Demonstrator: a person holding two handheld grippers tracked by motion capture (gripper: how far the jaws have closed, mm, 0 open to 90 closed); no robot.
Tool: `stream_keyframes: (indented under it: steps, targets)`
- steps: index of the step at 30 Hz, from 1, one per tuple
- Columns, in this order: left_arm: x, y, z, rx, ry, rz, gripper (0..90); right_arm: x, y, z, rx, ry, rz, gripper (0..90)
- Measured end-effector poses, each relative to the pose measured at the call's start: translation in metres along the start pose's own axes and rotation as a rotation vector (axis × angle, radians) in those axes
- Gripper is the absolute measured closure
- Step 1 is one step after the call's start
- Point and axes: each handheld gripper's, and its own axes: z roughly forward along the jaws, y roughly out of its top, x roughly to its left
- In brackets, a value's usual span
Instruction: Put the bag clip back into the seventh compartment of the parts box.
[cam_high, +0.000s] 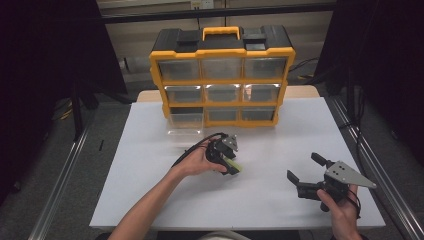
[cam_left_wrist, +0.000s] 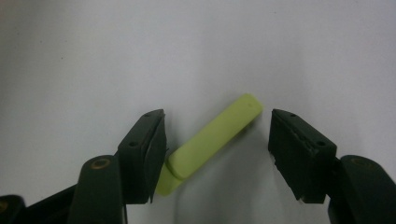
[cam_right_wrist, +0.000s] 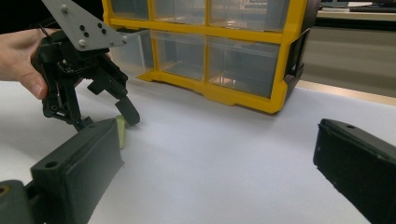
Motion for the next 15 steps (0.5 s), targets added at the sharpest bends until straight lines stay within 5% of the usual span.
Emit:
stream_keyframes:
  steps: [15]
  targets:
    - [-0.0055, 0.0039, -0.0023, 0.028, -0.002, 0.004, 66.5, 0.0007, 0.0002, 0.0003, 0.004, 0.006, 0.001, 0.7]
